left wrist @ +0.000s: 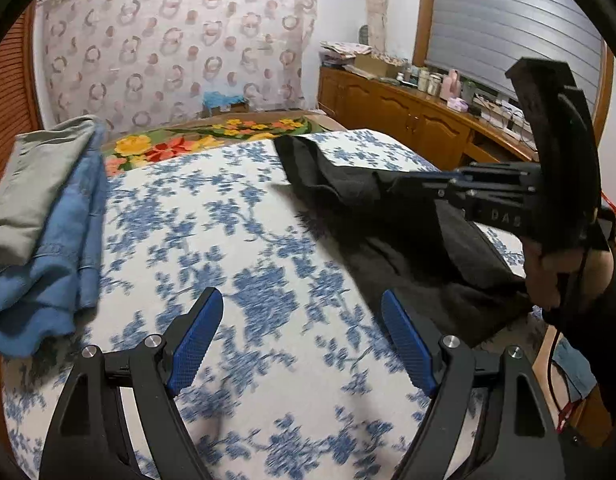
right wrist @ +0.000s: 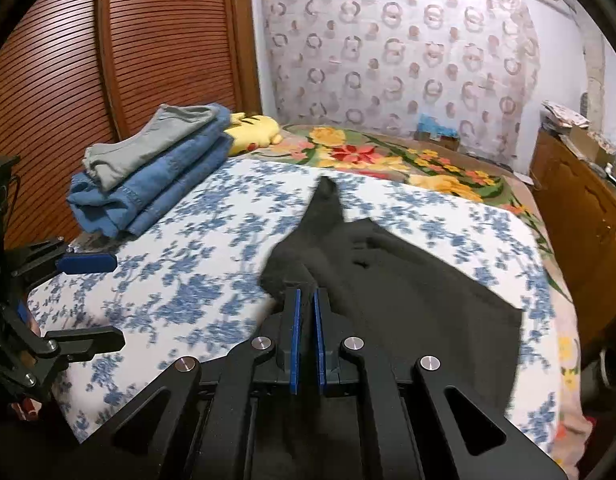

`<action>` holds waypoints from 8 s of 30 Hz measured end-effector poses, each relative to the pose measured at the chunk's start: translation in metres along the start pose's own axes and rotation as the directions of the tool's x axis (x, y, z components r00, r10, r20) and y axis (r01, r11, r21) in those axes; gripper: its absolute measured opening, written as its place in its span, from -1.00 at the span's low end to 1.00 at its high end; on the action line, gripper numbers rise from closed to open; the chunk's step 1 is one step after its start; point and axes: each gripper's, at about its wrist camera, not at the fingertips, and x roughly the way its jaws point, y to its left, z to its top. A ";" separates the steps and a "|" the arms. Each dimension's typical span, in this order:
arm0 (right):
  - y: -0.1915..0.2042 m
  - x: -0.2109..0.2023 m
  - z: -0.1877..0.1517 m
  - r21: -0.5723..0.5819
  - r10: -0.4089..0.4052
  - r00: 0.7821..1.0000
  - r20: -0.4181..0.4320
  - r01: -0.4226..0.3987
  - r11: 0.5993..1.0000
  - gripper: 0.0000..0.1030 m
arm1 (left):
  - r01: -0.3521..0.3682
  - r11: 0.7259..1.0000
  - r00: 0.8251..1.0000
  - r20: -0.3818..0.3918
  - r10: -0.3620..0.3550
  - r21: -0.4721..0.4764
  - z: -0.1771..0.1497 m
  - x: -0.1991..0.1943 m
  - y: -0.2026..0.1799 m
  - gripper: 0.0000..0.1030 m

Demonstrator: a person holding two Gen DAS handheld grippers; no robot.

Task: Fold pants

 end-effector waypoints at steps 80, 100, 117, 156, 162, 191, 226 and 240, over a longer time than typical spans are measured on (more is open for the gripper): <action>-0.095 0.029 0.011 0.156 -0.342 0.934 -0.104 0.355 0.922 -0.91 | 0.005 1.000 0.994 -0.107 -0.004 0.008 -0.015 0.048 -0.028 0.61; -0.100 0.016 0.004 0.189 -0.317 0.942 -0.113 0.334 0.924 -0.46 | 0.003 1.000 0.994 -0.107 -0.002 0.009 -0.015 0.049 -0.030 0.61; -0.023 -0.050 -0.082 0.156 -0.160 0.985 -0.072 0.169 0.973 -0.18 | -0.001 1.000 0.994 -0.110 0.003 0.013 -0.015 0.050 -0.031 0.61; 0.002 -0.101 -0.116 0.207 -0.143 0.989 -0.049 0.150 0.967 -0.08 | 0.115 0.977 0.985 -0.148 -0.088 0.182 -0.048 0.011 -0.081 -0.04; 0.000 -0.096 -0.119 0.218 -0.137 0.989 -0.058 0.146 0.965 -0.08 | 0.128 0.972 0.986 -0.130 -0.104 0.196 -0.045 0.011 -0.086 -0.29; 0.000 -0.086 -0.122 0.236 -0.141 0.986 -0.091 0.159 0.959 -0.08 | 0.161 0.974 0.983 -0.110 -0.145 0.161 -0.056 0.001 -0.088 -0.70; 0.036 -0.173 -0.062 0.116 -0.078 0.975 0.206 0.054 0.992 -0.78 | 0.107 0.981 0.966 0.218 -0.141 0.160 0.018 -0.112 -0.069 -0.86; 0.073 -0.217 -0.040 -0.003 -0.015 0.943 0.331 0.017 1.000 -0.78 | 0.041 0.983 0.918 0.382 -0.107 0.178 0.031 -0.194 -0.056 -0.87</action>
